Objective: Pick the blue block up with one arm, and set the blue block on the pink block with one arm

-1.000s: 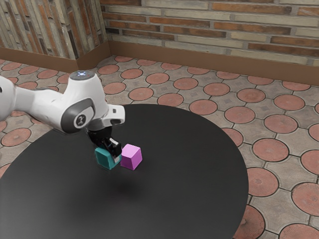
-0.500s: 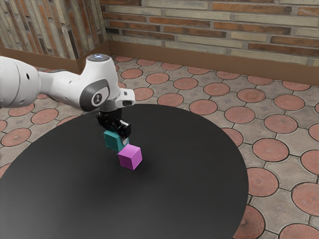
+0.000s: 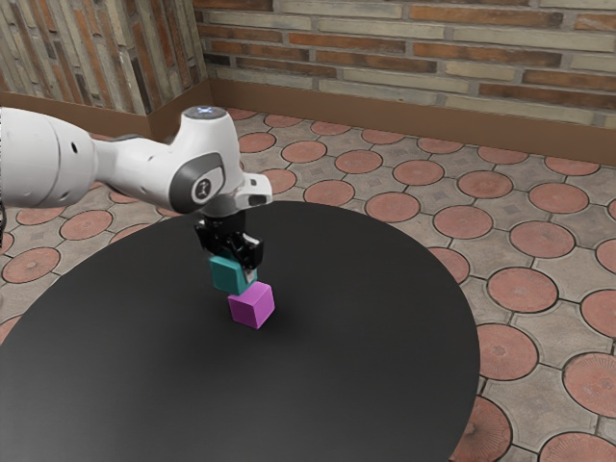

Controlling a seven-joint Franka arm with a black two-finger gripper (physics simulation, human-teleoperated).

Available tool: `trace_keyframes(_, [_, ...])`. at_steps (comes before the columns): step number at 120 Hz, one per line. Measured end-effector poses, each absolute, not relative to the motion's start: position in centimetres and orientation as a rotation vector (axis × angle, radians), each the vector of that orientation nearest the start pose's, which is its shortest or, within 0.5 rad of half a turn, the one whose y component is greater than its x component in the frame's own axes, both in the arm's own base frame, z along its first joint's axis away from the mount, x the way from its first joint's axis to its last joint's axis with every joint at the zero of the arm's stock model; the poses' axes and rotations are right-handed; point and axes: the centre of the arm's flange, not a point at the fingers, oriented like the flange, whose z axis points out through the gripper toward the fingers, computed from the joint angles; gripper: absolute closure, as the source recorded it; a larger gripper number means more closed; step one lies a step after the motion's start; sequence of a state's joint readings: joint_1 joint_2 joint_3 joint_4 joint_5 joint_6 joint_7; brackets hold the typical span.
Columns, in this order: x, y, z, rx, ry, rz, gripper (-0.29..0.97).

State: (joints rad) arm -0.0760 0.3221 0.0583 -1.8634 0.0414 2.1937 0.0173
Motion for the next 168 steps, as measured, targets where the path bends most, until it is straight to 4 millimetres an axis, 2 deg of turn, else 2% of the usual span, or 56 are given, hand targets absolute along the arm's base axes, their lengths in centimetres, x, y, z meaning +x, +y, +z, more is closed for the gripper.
trace_keyframes(13, [62.9, -2.0, 34.6, -3.089, 0.107, -0.008, 0.30])
trace_keyframes(51, [63.2, -2.6, 34.5, -3.089, 0.110, 0.001, 0.30])
trace_keyframes(70, [63.2, -2.7, 33.6, -3.089, 0.108, 0.022, 0.30])
trace_keyframes(114, [63.7, -2.8, 33.7, -3.088, 0.109, 0.005, 0.29])
trace_keyframes(140, [63.8, -2.5, 33.6, -3.087, 0.104, 0.010, 0.12])
trace_keyframes(158, [63.8, -2.4, 33.5, -3.086, 0.106, 0.011, 0.06])
trace_keyframes(168, [63.8, -1.7, 33.6, -3.082, 0.095, 0.014, 0.04])
